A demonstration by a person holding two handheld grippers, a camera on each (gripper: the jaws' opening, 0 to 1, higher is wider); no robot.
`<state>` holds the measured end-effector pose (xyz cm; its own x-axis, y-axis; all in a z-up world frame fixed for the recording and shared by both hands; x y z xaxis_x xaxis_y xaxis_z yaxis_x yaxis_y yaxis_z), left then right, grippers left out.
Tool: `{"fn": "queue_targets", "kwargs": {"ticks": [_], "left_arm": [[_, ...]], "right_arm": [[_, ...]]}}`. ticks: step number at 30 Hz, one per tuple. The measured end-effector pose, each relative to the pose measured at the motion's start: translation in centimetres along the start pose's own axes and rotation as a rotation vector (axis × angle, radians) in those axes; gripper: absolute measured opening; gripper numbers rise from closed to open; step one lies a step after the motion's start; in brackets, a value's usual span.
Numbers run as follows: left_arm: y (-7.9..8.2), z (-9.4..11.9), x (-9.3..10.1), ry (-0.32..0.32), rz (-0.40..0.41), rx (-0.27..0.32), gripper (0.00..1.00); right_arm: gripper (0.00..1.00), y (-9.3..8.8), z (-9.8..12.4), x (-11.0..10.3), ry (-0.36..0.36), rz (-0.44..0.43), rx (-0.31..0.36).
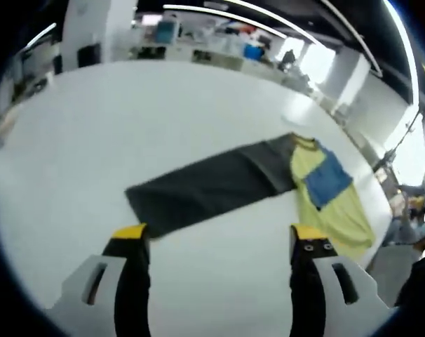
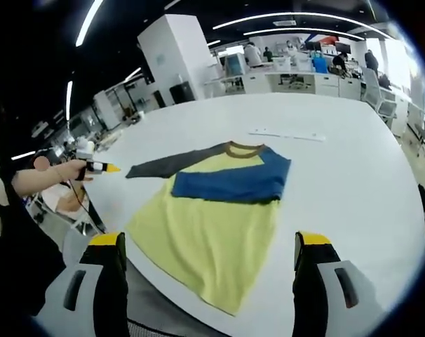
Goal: Fold the garment on the visible template until the final outline fits inside the template.
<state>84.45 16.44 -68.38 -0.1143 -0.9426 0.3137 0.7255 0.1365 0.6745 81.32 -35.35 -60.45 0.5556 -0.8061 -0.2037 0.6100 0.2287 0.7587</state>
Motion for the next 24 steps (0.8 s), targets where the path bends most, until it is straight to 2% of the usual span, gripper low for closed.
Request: {"fn": "queue_targets", "kwargs": {"ticks": [6,10,19,24], "left_arm": [[0.1,-1.1,-1.9,0.028,0.006,-0.003,0.74],[0.2,-1.8,-3.1,0.055,-0.001,-0.011,0.73],[0.7,-3.0,-5.2,0.084,-0.02,-0.015,0.67],[0.3,-4.2,-7.0,0.114,-0.038,-0.037,0.66]], "right_arm": [[0.99,0.5,-0.6,-0.2,0.004,0.013,-0.001],[0.97,0.1,-1.3,0.0,-0.014,0.056,-0.039],[0.96,0.4,-2.2,-0.2,0.005,0.037,-0.035],[0.96,0.2,-3.0,-0.2,0.009,0.036,-0.045]]}}
Point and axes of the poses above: the point that each gripper's makers call its tool centre point, and the gripper's own axes: z roughly backward along the fingers, x roughly to its right, y roughly out of its top, the point moved 2 cm from there along z, roughly backward along the fingers, and after that the axes turned 5 degrees about -y, right-handed, at the moved point
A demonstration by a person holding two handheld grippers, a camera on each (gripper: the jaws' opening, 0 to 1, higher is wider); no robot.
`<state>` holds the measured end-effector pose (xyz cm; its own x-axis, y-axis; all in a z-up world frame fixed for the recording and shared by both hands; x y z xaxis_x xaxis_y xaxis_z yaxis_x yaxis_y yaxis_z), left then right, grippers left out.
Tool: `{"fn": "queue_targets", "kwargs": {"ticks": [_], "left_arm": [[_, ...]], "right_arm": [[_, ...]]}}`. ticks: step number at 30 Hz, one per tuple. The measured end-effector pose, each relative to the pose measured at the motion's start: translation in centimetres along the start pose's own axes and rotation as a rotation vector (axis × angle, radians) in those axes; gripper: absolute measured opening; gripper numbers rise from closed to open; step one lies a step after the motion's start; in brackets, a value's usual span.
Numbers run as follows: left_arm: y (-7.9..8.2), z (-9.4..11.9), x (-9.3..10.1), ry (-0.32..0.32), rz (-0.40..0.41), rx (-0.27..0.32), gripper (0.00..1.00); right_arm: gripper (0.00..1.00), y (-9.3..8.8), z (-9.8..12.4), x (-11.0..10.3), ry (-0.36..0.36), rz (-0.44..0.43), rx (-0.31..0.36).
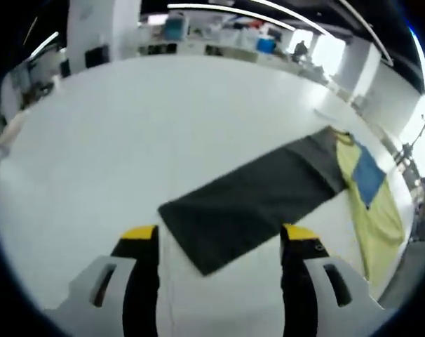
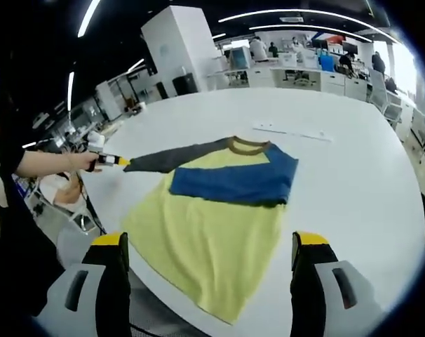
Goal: Fold the garment on the visible template until the final outline fits inside the template.
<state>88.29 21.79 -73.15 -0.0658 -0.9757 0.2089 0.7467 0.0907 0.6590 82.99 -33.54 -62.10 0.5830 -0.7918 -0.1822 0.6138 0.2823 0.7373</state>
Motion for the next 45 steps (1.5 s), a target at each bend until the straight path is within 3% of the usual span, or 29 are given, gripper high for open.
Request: {"fn": "queue_targets", "kwargs": {"ticks": [11,18,27,36,45], "left_arm": [[0.6,-1.0,-2.2,-0.006,0.084,0.054,0.63],[0.9,-2.2,-4.3,0.003,0.045,0.054,0.56],[1.1,-3.0,-6.4,-0.004,0.091,0.092,0.46],[0.5,-3.4,-6.2,0.026,-0.024,0.051,0.33],[0.6,-3.5,-5.9,0.05,-0.056,0.031,0.18]], "right_arm": [[0.95,-0.1,-1.2,-0.2,0.013,-0.01,-0.012],[0.94,-0.1,-1.3,-0.1,0.009,-0.013,-0.017],[0.93,0.5,-1.7,0.3,0.0,-0.012,-0.009],[0.93,0.3,-2.0,0.3,0.001,-0.011,-0.017],[0.92,0.2,-1.7,0.6,-0.006,-0.015,-0.016]]}}
Point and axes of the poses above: the point that each gripper's makers call its tool centre point, and the gripper's own axes: z roughly backward along the fingers, x roughly to its right, y roughly out of its top, the point moved 2 cm from there along z, roughly backward along the fingers, and after that the axes turned 5 degrees about -y, right-handed, at the moved point
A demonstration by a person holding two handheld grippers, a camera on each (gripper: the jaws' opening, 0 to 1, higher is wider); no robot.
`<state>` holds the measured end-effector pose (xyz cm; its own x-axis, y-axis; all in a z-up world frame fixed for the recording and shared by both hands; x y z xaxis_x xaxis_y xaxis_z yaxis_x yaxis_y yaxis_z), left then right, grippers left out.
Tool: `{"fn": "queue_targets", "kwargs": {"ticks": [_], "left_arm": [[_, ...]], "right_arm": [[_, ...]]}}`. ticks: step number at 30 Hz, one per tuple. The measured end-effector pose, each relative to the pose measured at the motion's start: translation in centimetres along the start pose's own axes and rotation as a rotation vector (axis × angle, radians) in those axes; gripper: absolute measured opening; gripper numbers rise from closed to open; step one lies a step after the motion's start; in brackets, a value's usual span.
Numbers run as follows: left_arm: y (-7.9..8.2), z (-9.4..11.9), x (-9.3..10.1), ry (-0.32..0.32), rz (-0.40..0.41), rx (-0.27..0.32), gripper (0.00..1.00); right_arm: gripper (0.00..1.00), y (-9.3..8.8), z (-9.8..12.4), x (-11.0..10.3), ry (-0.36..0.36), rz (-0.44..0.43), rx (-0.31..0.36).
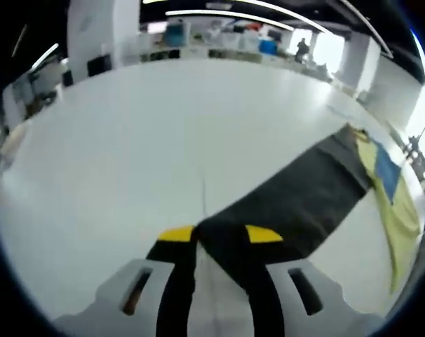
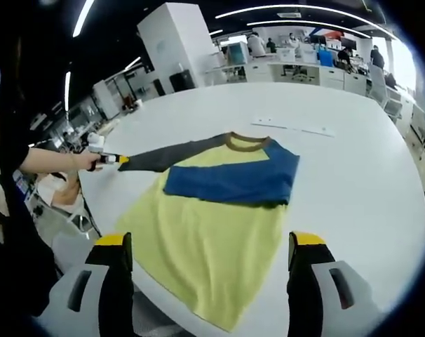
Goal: Fold the garment on the visible template until the final outline fits inside the template.
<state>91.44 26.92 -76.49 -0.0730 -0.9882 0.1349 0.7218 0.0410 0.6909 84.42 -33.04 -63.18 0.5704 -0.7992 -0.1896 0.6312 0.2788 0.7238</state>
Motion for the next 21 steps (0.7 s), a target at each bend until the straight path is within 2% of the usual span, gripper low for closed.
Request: {"fn": "queue_targets", "kwargs": {"ticks": [11,14,21], "left_arm": [[-0.01,0.26,-0.17,0.021,0.039,0.002,0.05],[0.16,0.17,0.06,0.022,0.029,-0.002,0.0],[0.47,0.5,0.34,0.043,-0.014,-0.028,0.0]], "right_arm": [[0.92,0.16,0.42,0.09,-0.002,-0.007,0.017],[0.92,0.23,0.48,0.11,-0.003,-0.007,0.019],[0.92,0.43,0.64,0.01,-0.001,-0.005,0.026]]}}
Point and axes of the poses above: the point that each gripper's makers call its tool centre point, and the gripper's own axes: z roughly backward along the fingers, x roughly to its right, y roughly out of its top, the point moved 2 cm from there along z, roughly backward along the fingers, and after that the axes turned 5 degrees about -y, right-handed, at the moved point
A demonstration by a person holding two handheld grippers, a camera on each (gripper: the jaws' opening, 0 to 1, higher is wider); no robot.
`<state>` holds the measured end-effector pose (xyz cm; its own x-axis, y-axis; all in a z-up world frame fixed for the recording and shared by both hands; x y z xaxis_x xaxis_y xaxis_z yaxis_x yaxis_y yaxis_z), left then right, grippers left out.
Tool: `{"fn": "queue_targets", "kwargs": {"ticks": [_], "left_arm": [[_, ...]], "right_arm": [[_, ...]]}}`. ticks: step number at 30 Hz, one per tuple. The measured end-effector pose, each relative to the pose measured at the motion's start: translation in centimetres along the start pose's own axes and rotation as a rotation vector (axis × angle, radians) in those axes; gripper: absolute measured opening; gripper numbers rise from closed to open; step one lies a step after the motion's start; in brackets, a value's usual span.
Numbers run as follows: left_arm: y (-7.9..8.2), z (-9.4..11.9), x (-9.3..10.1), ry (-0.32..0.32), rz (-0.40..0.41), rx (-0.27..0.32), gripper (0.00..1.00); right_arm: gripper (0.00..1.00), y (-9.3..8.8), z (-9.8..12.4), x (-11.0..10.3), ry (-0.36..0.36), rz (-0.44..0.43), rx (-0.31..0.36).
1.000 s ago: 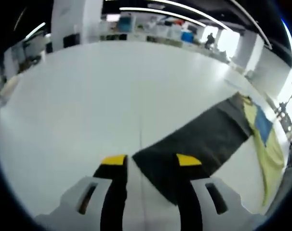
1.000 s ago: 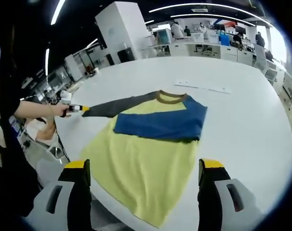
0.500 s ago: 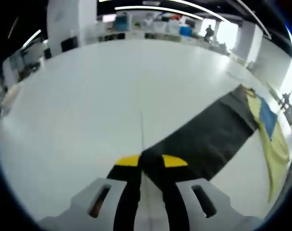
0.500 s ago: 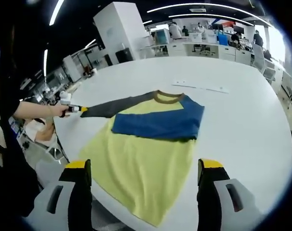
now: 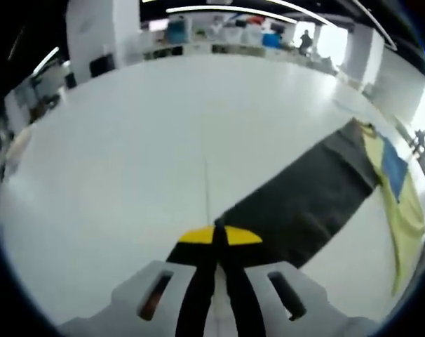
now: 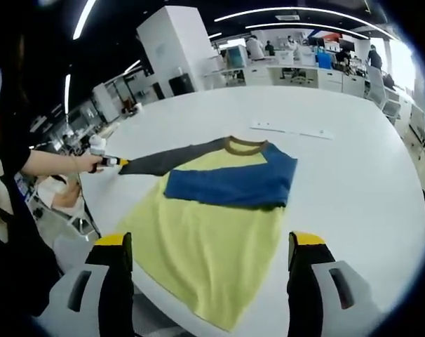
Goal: Fold the garment on the visible template until the final outline fits inside the template.
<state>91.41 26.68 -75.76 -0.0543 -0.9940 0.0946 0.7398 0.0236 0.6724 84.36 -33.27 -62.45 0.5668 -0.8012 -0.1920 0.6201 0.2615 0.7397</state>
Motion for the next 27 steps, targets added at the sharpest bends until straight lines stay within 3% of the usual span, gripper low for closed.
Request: {"fn": "queue_targets", "kwargs": {"ticks": [13,18,27], "left_arm": [[1.5,1.4,-0.3,0.034,0.005,0.046,0.0],[3.1,2.1,-0.3,0.059,0.006,0.082,0.0],[6.6,3.6,0.4,0.077,0.086,0.174,0.0]], "right_arm": [[0.92,0.0,0.3,-0.2,0.008,0.002,0.007],[0.92,0.2,0.7,-0.1,0.006,0.002,0.015],[0.92,-0.1,1.7,0.3,-0.005,-0.008,0.029]]}}
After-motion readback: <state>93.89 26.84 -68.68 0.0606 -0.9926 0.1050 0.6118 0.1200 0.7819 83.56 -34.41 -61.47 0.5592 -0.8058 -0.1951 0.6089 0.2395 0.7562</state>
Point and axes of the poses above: the point that each gripper's makers call its tool centre point, and the gripper's own axes: z roughly backward along the fingers, x roughly to its right, y roughly out of its top, the point moved 2 cm from there along z, roughly backward along the fingers, and after that the axes turned 5 degrees about -y, right-handed, at the moved point
